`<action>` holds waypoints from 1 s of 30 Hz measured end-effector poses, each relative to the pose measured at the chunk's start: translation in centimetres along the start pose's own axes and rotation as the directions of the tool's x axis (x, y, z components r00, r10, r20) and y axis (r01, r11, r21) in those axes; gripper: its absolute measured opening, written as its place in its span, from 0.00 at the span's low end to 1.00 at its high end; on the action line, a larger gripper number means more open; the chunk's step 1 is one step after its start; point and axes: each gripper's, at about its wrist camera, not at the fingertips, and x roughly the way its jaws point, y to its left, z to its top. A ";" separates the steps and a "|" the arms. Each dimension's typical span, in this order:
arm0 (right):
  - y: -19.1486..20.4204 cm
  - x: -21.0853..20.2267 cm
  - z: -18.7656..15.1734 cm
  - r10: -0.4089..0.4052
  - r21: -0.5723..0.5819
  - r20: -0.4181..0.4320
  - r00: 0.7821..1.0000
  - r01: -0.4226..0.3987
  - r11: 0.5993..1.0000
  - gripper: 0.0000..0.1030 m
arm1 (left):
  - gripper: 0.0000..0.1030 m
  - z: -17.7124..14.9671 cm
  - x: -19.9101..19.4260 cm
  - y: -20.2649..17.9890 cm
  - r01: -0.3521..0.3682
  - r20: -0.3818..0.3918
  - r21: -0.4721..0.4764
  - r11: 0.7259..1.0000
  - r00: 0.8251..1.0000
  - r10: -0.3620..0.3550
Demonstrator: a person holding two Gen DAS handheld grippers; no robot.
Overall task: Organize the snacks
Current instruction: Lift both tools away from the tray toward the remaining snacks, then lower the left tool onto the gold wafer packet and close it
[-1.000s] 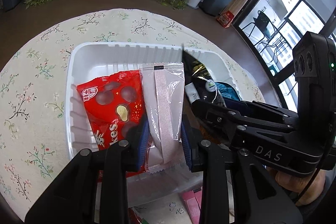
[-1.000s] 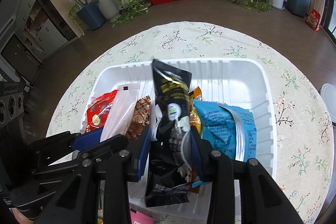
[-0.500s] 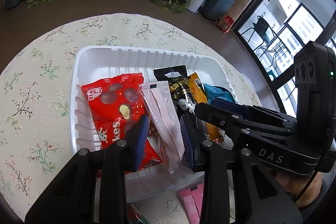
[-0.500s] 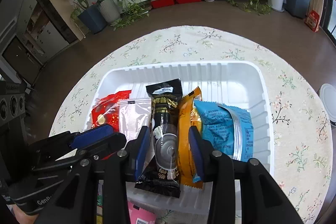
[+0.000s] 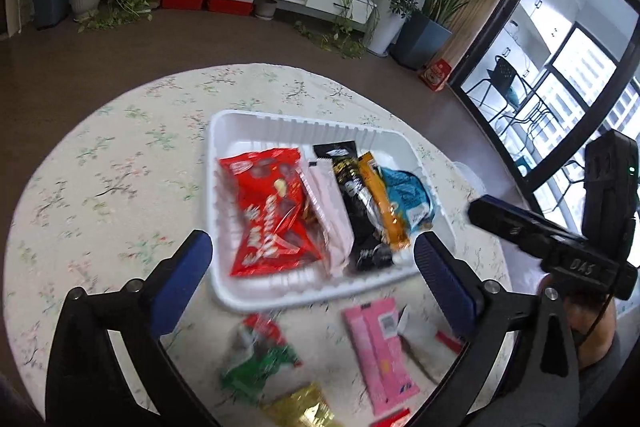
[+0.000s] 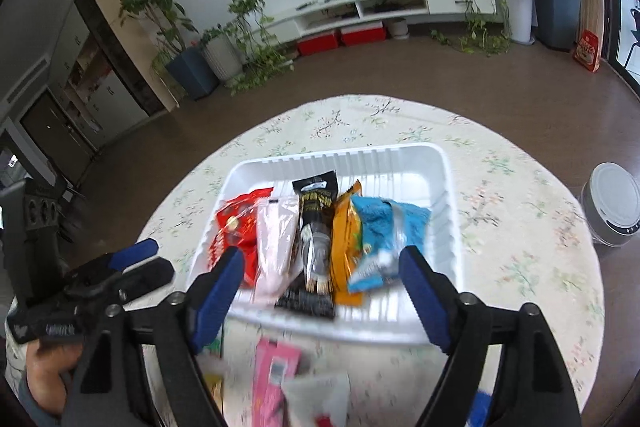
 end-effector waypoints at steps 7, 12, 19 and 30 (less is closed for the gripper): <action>-0.6 -6.8 -6.2 -0.012 0.001 0.091 0.996 0.012 1.000 0.81 | 0.99 -7.7 -3.7 0.2 -0.061 -0.037 -0.031 0.998 0.998 0.060; -0.1 -9.7 -11.8 -0.036 0.033 0.169 0.985 0.031 0.999 0.81 | 0.98 -13.6 -3.4 -0.5 -0.148 -0.123 -0.053 0.988 0.982 0.141; 0.9 -10.4 -15.5 -0.072 0.000 0.230 0.971 0.074 0.997 0.81 | 0.96 -15.6 -2.1 -2.7 -0.216 -0.127 -0.001 0.976 0.968 0.214; -0.8 -9.6 -16.7 -0.107 0.049 0.205 0.973 0.099 0.994 0.81 | 0.67 -15.3 1.7 -3.4 -0.276 -0.211 0.074 0.958 0.935 0.285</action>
